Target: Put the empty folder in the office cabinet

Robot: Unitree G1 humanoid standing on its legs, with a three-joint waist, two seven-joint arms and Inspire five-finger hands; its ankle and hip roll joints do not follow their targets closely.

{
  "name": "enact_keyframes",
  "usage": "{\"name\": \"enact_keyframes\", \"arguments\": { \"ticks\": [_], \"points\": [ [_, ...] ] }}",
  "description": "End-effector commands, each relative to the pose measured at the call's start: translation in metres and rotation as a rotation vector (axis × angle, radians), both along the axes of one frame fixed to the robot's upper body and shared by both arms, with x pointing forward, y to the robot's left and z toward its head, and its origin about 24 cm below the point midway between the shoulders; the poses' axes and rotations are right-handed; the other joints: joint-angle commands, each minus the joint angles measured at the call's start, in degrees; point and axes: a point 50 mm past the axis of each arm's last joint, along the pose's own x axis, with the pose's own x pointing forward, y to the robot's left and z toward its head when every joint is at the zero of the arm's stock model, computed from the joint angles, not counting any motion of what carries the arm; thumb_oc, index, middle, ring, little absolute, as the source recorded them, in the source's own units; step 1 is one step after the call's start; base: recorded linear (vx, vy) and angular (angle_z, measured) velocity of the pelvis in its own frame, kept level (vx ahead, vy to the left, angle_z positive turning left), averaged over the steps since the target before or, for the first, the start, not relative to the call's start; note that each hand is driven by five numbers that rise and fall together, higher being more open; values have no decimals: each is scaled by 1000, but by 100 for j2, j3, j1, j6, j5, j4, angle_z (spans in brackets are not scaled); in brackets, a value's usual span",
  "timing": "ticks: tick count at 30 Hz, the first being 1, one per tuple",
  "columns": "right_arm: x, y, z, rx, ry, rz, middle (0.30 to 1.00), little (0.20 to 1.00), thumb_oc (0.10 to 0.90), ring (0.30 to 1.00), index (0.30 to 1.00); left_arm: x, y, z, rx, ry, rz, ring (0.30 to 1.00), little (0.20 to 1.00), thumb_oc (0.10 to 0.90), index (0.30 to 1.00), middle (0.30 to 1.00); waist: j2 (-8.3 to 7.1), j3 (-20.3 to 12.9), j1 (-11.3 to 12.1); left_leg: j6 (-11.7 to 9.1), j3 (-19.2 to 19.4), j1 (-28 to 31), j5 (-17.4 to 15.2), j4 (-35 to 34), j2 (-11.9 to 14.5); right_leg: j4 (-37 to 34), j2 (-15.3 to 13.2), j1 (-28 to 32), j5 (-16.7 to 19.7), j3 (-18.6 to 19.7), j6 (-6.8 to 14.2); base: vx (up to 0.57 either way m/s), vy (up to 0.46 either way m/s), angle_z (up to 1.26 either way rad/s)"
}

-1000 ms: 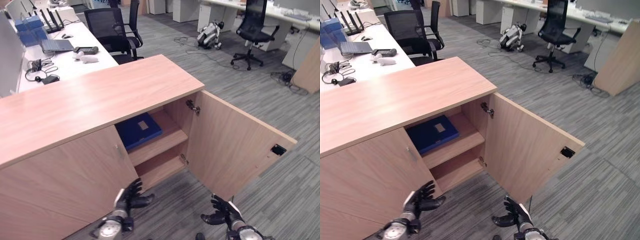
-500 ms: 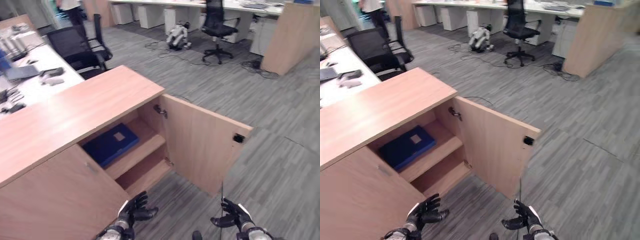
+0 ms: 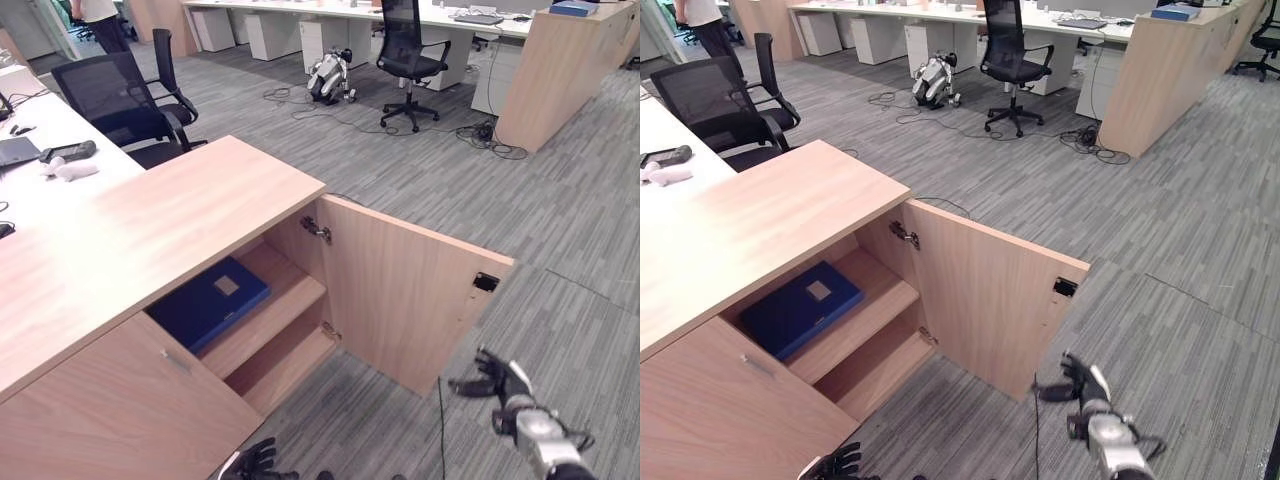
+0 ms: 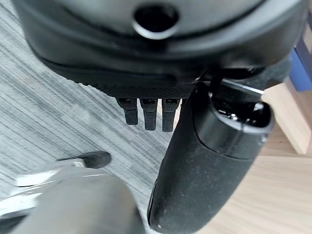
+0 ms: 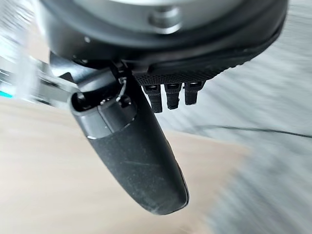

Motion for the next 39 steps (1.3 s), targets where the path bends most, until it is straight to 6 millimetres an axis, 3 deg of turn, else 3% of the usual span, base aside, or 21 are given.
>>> {"name": "enact_keyframes", "arguments": {
  "ticks": [1,5,9,15,16,17,20,21,29,31,34,35,36,37,39],
  "points": [
    [55,-5,71,-37,-329,16,900,900,800,900,900,37,8,15,35,-134,-69,900,900,800,900,900,-228,-356,248,-514,-59,318,-297,35,474,411,-191,15,-620,-140,394,22,37,10],
    [69,5,88,-8,-411,26,900,900,800,900,900,37,8,14,32,-130,-64,900,900,800,900,900,-273,-385,326,-497,-98,332,-317,35,469,414,-202,44,-627,-177,399,15,24,18],
    [88,27,114,32,-527,85,900,900,800,900,900,37,9,14,35,-126,-66,900,900,800,900,900,-329,-416,454,-464,-197,341,-343,46,452,432,-227,76,-648,-266,408,0,13,1],
    [93,58,119,76,-565,192,900,900,800,900,900,36,10,14,41,-124,-59,900,900,800,900,900,-333,-439,510,-440,-268,342,-355,35,420,439,-260,90,-653,-316,413,-8,12,3],
    [91,76,116,106,-565,254,900,900,800,900,900,35,10,14,45,-123,-56,900,900,800,900,900,-321,-440,526,-438,-295,338,-351,30,408,440,-273,100,-655,-332,416,0,0,0],
    [91,76,116,106,-565,254,900,900,800,900,900,35,10,14,45,-123,-56,900,900,800,900,900,-321,-441,524,-438,-297,337,-351,30,408,440,-274,100,-656,-334,416,-33,5,3],
    [85,91,109,143,-559,310,900,900,800,900,900,35,10,14,48,-124,-58,900,900,800,900,900,-308,-436,522,-447,-328,315,-331,30,396,439,-284,105,-657,-379,413,-31,-2,4],
    [73,105,99,186,-539,363,900,900,800,900,900,38,11,14,62,-129,-48,900,900,800,900,900,-304,-423,503,-477,-386,274,-305,31,399,438,-290,94,-668,-440,413,-48,-20,4],
    [32,126,67,246,-418,531,900,900,800,900,900,47,11,18,52,-168,-11,900,900,800,900,900,-263,-335,531,-613,-751,-18,-129,37,393,377,-303,64,-677,-797,408,-43,-34,21],
    [25,139,64,261,-396,624,900,900,800,900,900,57,11,23,48,-208,6,900,900,800,900,900,-258,-163,609,-711,-1028,-362,22,80,344,341,-336,-53,-629,-1021,398,-200,-61,41],
    [22,144,64,273,-391,654,900,900,800,900,900,59,11,24,47,-218,17,900,900,800,900,900,-263,-87,647,-737,-1078,-448,-2,127,325,301,-368,-33,-658,-1101,404,-126,1,55],
    [22,152,68,264,-396,722,900,900,800,900,900,71,5,28,33,-259,25,900,900,800,900,900,-296,137,664,-840,-567,-910,60,535,413,249,-581,-78,-614,-1466,454,-287,99,56],
    [24,159,71,265,-404,754,900,900,800,900,900,76,3,31,28,-274,21,900,900,800,900,900,-335,193,628,-820,32,-1018,62,766,595,245,-687,-106,-575,-1634,484,-429,180,88],
    [27,178,82,279,-427,853,900,900,800,900,900,80,4,34,29,-291,19,900,900,800,900,900,-400,213,568,-834,1161,-924,-19,1069,1126,212,-837,-135,-489,-1996,515,-233,118,121],
    [27,185,87,288,-441,892,900,900,800,900,900,78,6,34,34,-290,19,900,900,800,900,900,-410,162,561,-864,1370,-862,-12,1142,1270,202,-882,-175,-451,-2101,511,-131,122,111]
  ]
}}
